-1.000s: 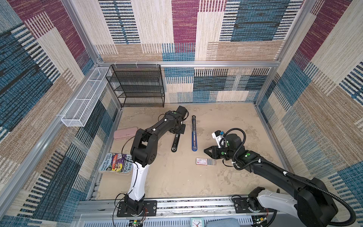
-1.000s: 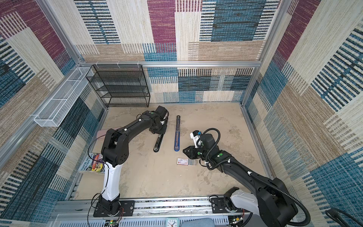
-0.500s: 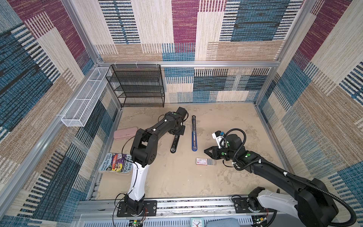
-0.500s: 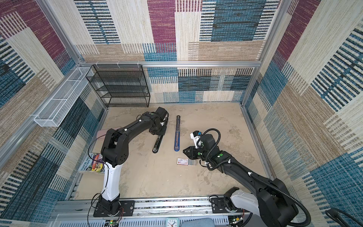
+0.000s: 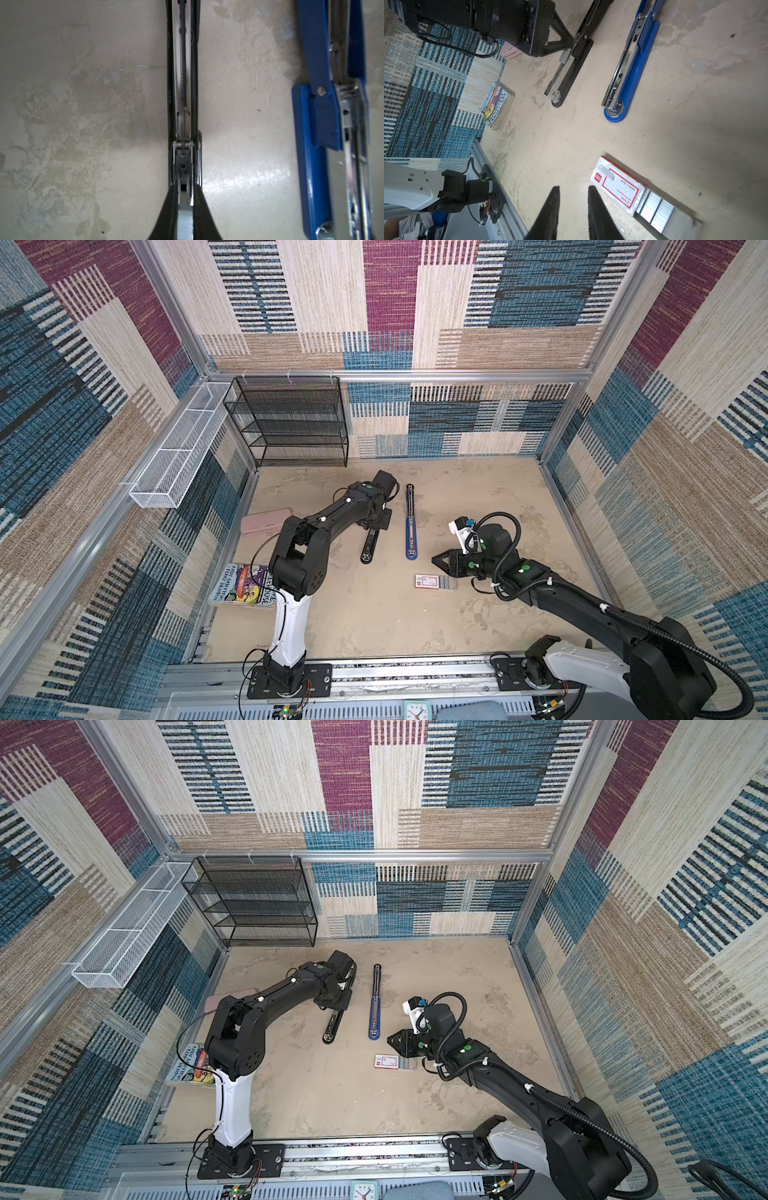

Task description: Load the staples into the stapler

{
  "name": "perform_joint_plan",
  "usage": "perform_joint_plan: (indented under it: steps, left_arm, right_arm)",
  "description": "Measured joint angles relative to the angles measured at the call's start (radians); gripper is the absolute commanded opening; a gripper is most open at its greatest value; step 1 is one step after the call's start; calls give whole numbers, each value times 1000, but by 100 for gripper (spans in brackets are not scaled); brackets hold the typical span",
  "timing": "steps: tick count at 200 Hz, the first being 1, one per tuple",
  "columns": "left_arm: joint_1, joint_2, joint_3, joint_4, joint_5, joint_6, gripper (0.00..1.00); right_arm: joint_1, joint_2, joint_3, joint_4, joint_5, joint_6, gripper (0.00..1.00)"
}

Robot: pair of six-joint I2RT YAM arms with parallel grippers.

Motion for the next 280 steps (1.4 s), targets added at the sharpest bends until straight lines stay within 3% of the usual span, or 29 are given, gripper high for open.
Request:
perform_joint_plan:
  steps: [280]
  left_arm:
    - [-14,-29,-46,102,-84,14,1]
  right_arm:
    - [0,3,0,0,0,-1,28]
